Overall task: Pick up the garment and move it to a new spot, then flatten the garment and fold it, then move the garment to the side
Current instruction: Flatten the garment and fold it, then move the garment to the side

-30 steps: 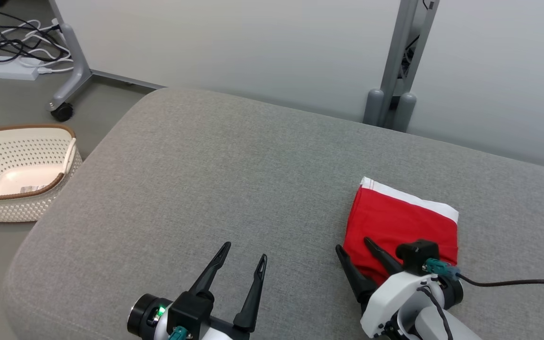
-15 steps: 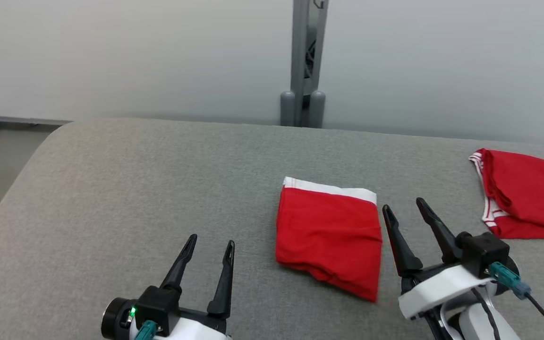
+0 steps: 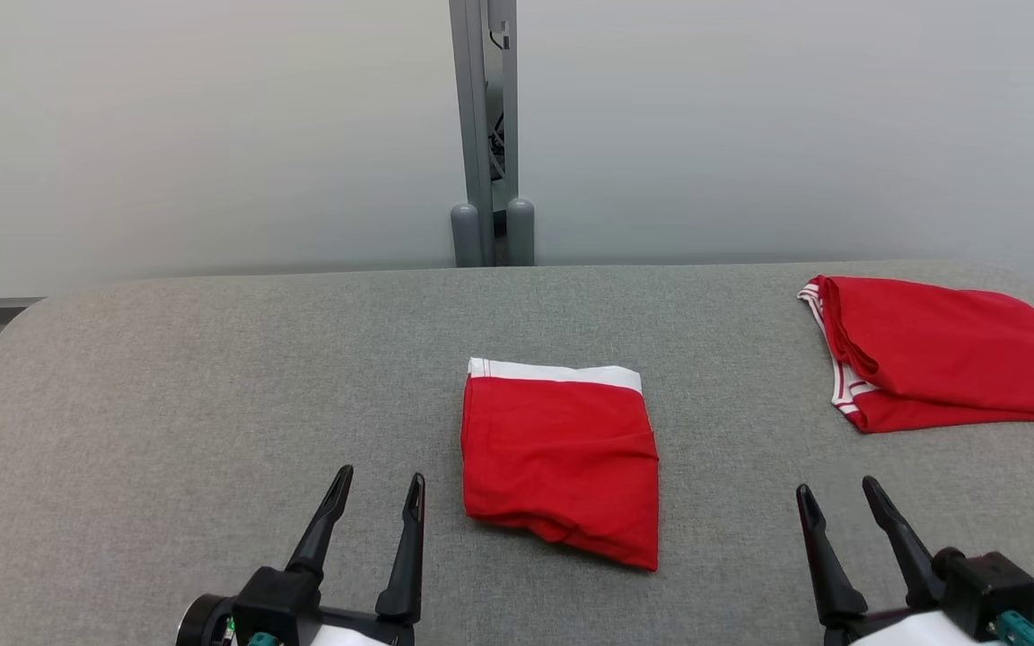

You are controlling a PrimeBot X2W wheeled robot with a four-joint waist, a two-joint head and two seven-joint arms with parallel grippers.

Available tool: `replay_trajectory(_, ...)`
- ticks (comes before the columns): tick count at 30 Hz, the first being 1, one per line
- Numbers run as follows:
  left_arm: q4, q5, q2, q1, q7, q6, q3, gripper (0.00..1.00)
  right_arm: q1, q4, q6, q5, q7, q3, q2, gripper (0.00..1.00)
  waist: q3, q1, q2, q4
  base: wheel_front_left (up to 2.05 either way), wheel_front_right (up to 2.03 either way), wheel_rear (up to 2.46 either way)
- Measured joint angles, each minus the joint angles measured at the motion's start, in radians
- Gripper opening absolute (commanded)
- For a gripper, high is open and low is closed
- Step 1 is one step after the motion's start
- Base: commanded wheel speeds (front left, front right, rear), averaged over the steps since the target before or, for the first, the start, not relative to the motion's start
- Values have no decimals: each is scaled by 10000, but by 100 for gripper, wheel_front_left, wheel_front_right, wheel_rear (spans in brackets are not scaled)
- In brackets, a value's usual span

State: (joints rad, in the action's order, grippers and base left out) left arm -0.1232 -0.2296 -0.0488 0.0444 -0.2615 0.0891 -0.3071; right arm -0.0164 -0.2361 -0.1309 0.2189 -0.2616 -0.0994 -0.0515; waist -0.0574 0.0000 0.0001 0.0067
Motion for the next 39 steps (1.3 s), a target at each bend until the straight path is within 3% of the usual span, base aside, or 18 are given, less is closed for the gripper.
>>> replay_trajectory(24,81,259,-2,450,0,75,123,100,-754,61,0,339,0,-136,19,100,-246,0,0,181,0,0,0)
replay_trajectory(31,-23,284,0,435,0,-15,-81,100,82,-1129,0,2236,0,-644,23,100,-11,0,0,550,0,0,0)
replay_trajectory(39,-144,382,0,245,0,-176,-224,100,2236,-3852,0,4746,0,-1375,29,100,390,0,0,1367,0,0,0)
